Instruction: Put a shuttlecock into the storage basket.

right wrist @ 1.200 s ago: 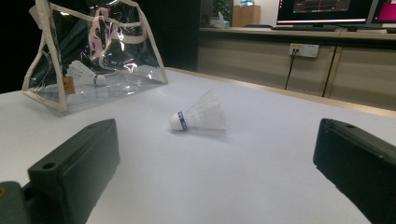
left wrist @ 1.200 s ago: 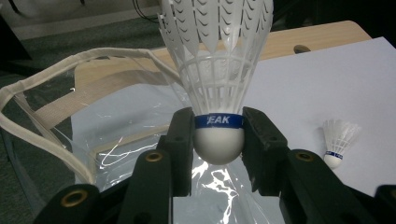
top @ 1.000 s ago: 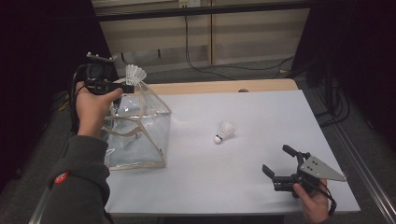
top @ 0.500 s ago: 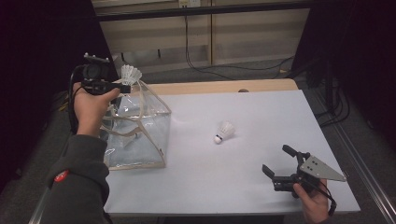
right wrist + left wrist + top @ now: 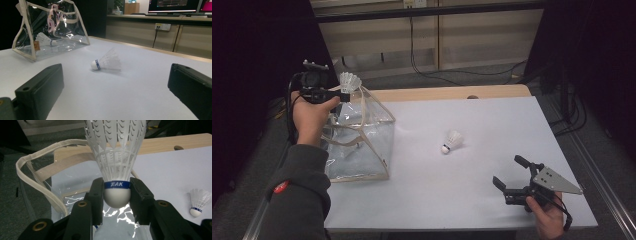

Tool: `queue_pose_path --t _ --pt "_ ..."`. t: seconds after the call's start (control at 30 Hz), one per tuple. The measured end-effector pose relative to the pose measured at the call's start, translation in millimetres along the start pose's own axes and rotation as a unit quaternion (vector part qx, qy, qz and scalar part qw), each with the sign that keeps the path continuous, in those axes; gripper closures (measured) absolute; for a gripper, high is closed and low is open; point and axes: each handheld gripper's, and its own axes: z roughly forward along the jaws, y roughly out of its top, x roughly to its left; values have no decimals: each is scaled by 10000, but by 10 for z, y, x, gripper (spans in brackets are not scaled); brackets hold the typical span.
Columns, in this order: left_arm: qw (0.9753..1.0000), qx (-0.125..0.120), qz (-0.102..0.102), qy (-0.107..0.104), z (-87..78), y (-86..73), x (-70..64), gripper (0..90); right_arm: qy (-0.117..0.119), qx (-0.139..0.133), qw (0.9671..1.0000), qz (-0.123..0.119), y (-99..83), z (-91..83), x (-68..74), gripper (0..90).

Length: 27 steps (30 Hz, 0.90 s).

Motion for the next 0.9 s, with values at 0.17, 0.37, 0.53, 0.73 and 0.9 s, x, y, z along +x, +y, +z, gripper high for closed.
queue_pose_path --t 0.17,0.37,0.53,0.73,0.9 --pt "10000 2 -47 57 20 -25 21 657 2 6 10000 8 0 1 3 4" --pt "9999 60 -77 90 51 -62 52 657 1 5 10000 6 -1 0 2 4" --pt "9997 53 -155 163 83 -105 75 656 19 1 10000 1 1 0 7 4" --pt "9995 70 -224 222 101 -134 110 656 5 -1 10000 -1 2 0 4 4" --pt "9995 77 -218 237 138 -145 96 655 5 12 10000 -11 -1 0 2 4"
